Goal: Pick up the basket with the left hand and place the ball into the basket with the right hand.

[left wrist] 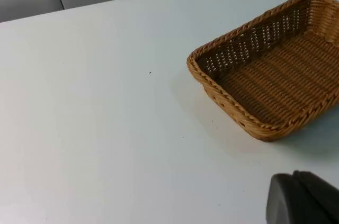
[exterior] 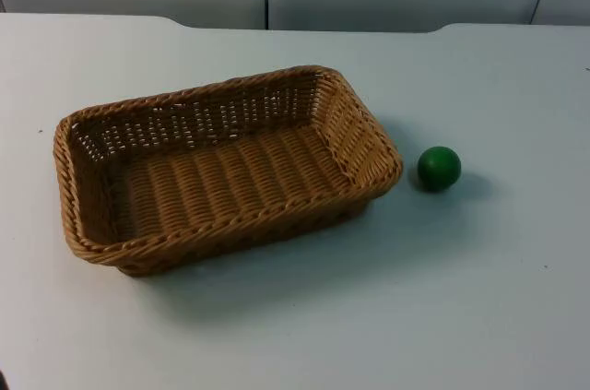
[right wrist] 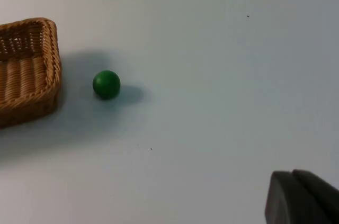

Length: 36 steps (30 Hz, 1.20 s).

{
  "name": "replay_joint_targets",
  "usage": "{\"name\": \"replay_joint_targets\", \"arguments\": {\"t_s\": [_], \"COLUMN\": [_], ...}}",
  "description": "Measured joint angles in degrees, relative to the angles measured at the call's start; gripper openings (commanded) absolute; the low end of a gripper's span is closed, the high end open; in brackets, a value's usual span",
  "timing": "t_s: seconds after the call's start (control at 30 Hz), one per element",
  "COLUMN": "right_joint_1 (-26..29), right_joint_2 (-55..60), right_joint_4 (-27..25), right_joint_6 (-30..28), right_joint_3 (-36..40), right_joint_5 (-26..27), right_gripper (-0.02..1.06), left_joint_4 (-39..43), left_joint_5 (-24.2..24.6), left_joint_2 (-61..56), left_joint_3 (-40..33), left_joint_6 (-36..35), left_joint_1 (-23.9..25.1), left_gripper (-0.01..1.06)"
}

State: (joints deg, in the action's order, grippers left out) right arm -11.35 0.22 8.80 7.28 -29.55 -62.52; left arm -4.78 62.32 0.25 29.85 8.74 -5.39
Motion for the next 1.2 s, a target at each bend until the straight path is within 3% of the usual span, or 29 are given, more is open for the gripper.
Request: {"name": "replay_joint_targets", "arguments": {"t_s": [0.13,0.23,0.27,0.4,0.5,0.73,0.83,1.0,1.2], "right_joint_1": [0.0,0.0,0.0,0.0,0.0,0.0,0.0,0.0,0.0], "right_joint_2": [0.0,0.0,0.0,0.0,0.0,0.0,0.0,0.0,0.0], "right_joint_4": [0.0,0.0,0.0,0.0,0.0,0.0,0.0,0.0,0.0], "right_joint_6": [0.0,0.0,0.0,0.0,0.0,0.0,0.0,0.0,0.0], "right_joint_3": [0.0,0.0,0.0,0.0,0.0,0.0,0.0,0.0,0.0], "right_joint_5": [0.0,0.0,0.0,0.0,0.0,0.0,0.0,0.0,0.0], "right_gripper": [0.0,0.0,0.0,0.0,0.0,0.0,0.0,0.0,0.0], "left_joint_4": [-1.85,-12.4,-12.4,-32.2,-36.24,-37.47,-36.94,-33.37,-32.93], "left_joint_5": [-0.26,-2.46,-2.46,-4.22,-4.34,-8.51,-14.14,-22.16,-23.33], "left_joint_2": [0.0,2.38,2.38,15.46,24.19,45.62,56.65,67.93,77.99], "left_joint_3": [0.0,2.77,2.77,5.34,5.45,5.45,5.45,5.45,5.45], "left_joint_6": [-0.62,-3.45,-3.45,-4.15,-2.91,1.6,4.36,2.79,1.72], "left_joint_1": [0.0,0.0,0.0,0.0,0.0,0.0,0.0,0.0,0.0], "left_gripper": [0.0,0.0,0.0,0.0,0.0,0.0,0.0,0.0,0.0]}}
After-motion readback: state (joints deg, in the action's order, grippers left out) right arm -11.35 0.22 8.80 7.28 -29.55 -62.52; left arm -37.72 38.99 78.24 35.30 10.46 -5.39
